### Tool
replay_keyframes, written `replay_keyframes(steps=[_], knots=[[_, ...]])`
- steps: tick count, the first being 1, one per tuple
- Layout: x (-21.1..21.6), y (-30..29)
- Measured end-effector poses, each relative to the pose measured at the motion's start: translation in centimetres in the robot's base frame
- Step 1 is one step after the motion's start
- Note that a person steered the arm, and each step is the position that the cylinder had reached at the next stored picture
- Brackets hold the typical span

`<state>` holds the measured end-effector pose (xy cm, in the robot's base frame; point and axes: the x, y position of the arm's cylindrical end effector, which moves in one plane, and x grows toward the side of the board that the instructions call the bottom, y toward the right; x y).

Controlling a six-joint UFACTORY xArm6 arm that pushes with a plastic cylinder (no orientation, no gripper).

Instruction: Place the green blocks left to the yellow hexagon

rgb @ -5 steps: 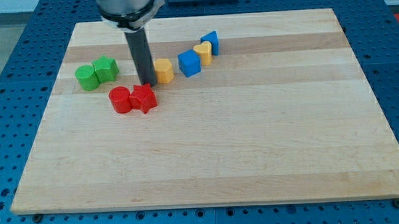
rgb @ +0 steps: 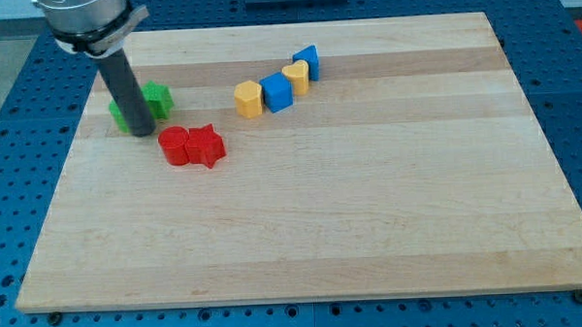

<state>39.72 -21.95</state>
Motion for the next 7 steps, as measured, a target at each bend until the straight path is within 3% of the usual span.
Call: replay_keyframes(steps=[3,5,7], knots=[[-1.7,-5.5],[-6.1,-3.2],[-6.1,-1.2]])
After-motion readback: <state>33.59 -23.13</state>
